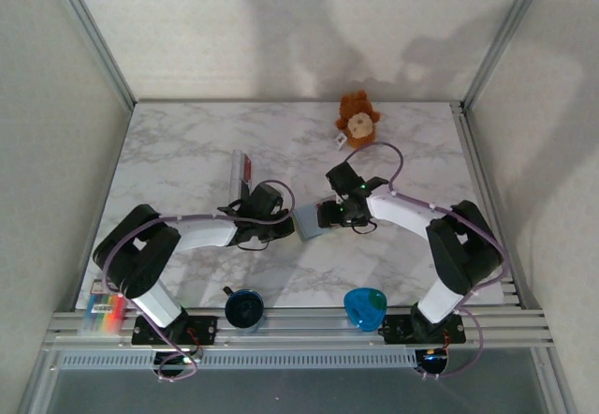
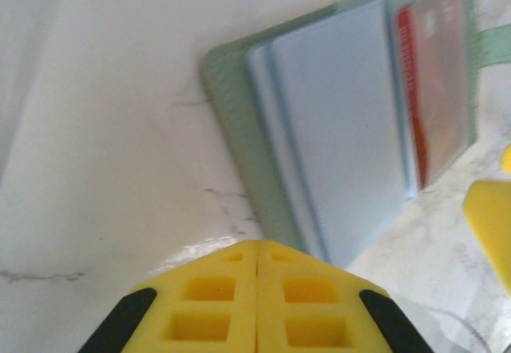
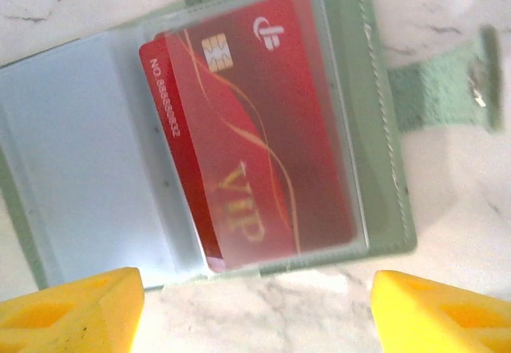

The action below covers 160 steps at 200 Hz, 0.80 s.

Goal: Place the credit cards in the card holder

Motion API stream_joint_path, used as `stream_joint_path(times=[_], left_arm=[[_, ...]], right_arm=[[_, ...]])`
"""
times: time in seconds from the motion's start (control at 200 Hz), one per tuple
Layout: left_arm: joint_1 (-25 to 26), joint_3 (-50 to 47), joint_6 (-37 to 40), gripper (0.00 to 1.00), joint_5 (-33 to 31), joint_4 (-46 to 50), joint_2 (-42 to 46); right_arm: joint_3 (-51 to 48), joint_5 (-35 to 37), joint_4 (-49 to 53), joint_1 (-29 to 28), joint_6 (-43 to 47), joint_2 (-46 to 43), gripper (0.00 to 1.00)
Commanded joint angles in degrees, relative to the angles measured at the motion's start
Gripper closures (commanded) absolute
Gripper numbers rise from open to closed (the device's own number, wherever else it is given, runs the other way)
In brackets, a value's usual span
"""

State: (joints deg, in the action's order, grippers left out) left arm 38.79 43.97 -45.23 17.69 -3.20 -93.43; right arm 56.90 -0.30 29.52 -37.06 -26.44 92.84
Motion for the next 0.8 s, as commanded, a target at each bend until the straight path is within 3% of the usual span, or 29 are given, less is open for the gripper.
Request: stream_joint_path(times=[0.0,0.115,0.235,0.395,0.676,0.796], left_arm=[[-0.3,2.8,0.4,0.93,-0.8,3.5,2.4],[0.4,4.0,-0.9,0.93,1.5,-0.1,1.4],[1.2,5.6,-2.2,0.93,3.2,-4.3,-2.2],[1.2,6.3,-3.1,0.94,3.5,-7.0,-6.0],[1.0,1.3,-2.8,0.96,1.3,-11.0,-8.8],[0.7,0.7,-1.5,0.96,0.5,-8.8,-9.7]], right_arm=[[-1.6,1.0,1.5,-0.3,-1.4,-4.4,0.22],[0.9,0.9,0.8,2.2,5.6,-2.4,0.21],[5.2,-3.9,0.1,4.3,12.4,2.9,0.16],[8.9,-1.6,0.8,5.0,19.0,8.3,0.11],[13.0,-4.5,2.2,4.8,25.3,13.3,0.11],[13.0,-3.7,2.6,4.7,26.6,11.2,0.09]])
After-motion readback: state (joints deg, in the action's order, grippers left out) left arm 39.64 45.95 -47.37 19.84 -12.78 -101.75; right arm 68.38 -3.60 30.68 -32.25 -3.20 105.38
